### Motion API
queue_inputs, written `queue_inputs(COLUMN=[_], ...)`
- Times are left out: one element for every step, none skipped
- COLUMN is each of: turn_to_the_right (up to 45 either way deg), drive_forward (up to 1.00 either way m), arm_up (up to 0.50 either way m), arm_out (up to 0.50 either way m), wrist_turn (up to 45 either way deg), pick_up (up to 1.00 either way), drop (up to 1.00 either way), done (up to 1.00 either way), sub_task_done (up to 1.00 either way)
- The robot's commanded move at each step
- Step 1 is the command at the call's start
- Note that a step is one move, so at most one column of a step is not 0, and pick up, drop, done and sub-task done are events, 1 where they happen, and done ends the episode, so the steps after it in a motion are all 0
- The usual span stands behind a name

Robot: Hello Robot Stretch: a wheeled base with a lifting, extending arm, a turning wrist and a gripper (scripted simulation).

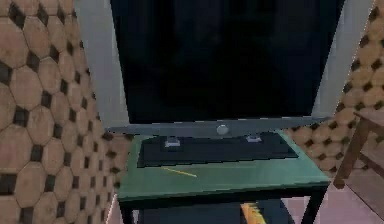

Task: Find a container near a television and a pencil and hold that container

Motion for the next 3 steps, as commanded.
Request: queue_inputs(turn_to_the_right=[45.0, 18.0, 0.0], drive_forward=[0.0, 0.0, 1.0], arm_up=[0.0, 0.0, 0.0], arm_out=[0.0, 0.0, 0.0], wrist_turn=[0.0, 0.0, 0.0], pick_up=[0.0, 0.0, 0.0], drop=[0.0, 0.0, 0.0], done=[0.0, 0.0, 0.0], sub_task_done=[0.0, 0.0, 0.0])
